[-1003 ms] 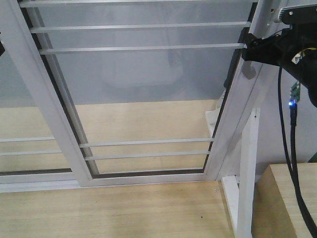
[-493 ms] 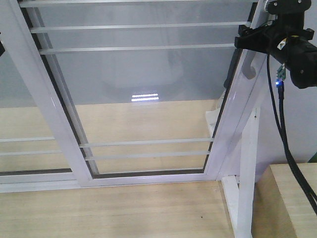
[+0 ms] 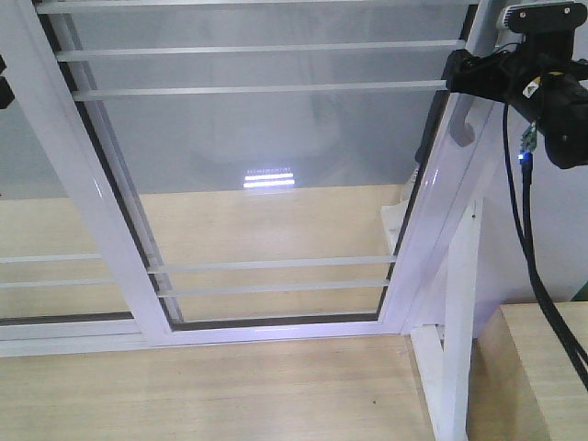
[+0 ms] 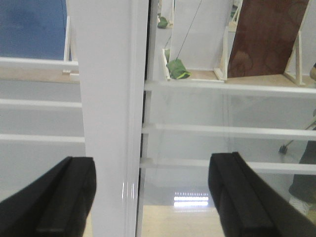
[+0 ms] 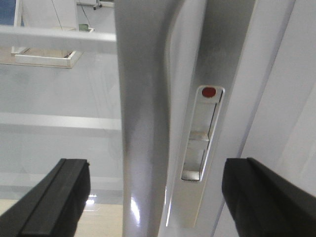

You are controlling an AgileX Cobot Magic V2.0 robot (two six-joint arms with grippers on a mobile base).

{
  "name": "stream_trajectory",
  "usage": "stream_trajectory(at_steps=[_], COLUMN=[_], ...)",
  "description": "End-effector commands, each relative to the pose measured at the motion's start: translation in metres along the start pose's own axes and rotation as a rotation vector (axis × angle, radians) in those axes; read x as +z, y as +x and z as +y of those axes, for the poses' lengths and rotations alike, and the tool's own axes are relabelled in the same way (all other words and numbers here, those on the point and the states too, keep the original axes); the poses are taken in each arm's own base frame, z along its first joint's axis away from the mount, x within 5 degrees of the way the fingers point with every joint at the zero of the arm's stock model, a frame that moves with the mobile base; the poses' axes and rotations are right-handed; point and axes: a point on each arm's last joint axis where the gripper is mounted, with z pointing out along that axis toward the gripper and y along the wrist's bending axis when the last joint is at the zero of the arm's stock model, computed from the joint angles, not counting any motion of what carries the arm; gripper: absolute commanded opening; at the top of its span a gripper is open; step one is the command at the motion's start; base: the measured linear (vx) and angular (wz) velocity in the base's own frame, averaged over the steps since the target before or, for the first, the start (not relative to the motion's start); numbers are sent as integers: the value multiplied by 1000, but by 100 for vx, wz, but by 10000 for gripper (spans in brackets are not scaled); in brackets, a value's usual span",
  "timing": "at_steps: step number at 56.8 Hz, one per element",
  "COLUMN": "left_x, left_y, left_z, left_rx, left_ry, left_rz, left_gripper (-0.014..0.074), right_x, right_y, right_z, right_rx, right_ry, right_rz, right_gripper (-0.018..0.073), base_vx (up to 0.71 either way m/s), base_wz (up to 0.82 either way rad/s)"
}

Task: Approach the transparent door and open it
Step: 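Move the right gripper to the silver bar handle and close on it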

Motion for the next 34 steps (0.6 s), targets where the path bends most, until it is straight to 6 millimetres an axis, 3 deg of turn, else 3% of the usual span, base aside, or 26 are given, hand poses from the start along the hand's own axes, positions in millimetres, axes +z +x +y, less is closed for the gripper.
stream_trajectory(at_steps=[1,34], left_x=[-2,1], left_y=[-21,-15], left_z=[-2,-2], left_rx=[-4,-4], left_ry=[6,6], left_rz=[-119,-81], left_gripper=[575,575], right_x=[-6,18], right_y=[-39,-50], right_z=[-2,-3], right_rx=[-10,0], right_ry=[4,4], right_rz=[-193,-232], right_gripper=[594,564], base_vx=[0,0], base_wz=[0,0])
